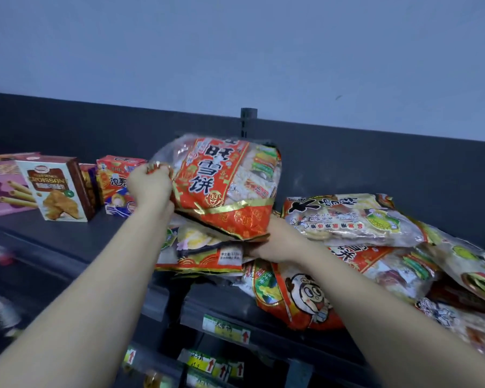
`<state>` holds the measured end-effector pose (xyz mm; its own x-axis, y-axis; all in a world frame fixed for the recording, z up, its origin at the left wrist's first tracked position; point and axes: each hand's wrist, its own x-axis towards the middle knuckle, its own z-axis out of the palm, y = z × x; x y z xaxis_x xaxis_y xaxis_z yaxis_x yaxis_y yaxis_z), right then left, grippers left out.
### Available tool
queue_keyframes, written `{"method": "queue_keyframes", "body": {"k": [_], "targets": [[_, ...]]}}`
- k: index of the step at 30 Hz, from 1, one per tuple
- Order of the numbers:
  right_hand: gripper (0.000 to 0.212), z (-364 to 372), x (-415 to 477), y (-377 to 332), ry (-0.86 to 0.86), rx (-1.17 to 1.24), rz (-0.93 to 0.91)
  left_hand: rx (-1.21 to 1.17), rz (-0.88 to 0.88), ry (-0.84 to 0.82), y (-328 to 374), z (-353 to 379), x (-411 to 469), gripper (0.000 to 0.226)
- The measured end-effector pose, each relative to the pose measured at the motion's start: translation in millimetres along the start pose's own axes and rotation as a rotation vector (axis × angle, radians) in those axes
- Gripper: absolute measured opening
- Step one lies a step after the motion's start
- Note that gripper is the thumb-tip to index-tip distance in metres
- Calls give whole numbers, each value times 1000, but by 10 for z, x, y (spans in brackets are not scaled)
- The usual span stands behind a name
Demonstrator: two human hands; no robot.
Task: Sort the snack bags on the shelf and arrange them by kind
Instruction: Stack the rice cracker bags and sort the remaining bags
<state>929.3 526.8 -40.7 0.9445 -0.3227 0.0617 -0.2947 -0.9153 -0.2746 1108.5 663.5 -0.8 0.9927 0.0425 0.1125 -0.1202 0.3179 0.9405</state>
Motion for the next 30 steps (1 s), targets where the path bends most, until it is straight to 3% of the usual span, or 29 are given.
{"method": "queue_keyframes", "body": {"k": [2,4,5,9,11,16,19,22,26,30], "targets": [[43,-125,-106,84,120,84,72,27,-115,7,-224,3,23,18],[37,-292,-163,173,297,-44,123,75,-166,-6,-296,9,36,7],[42,-373,-172,228,303,-150,165,91,-182,-14,-298,13,39,12],[78,-572,-224,460,-97,-504,451,158,-63,-132,-193,14,-67,45],[72,-567,-263,586,-82,-557,530,183,77,-266,-179,2,-110,61],[31,-504,-321,687,315,-528,412,369,315,-535,-247,62,-295,73],[14,-577,-393,708,490,-457,413,305,227,-529,-352,122,-339,77],[19,-710,-470,738,681,-253,443,156,80,-471,-357,141,-349,74],[24,-974,-535,684,971,59,481,214,61,-390,-354,160,-307,66],[21,-1157,-460,481,1183,297,237,341,85,-489,-322,244,-379,53]]}}
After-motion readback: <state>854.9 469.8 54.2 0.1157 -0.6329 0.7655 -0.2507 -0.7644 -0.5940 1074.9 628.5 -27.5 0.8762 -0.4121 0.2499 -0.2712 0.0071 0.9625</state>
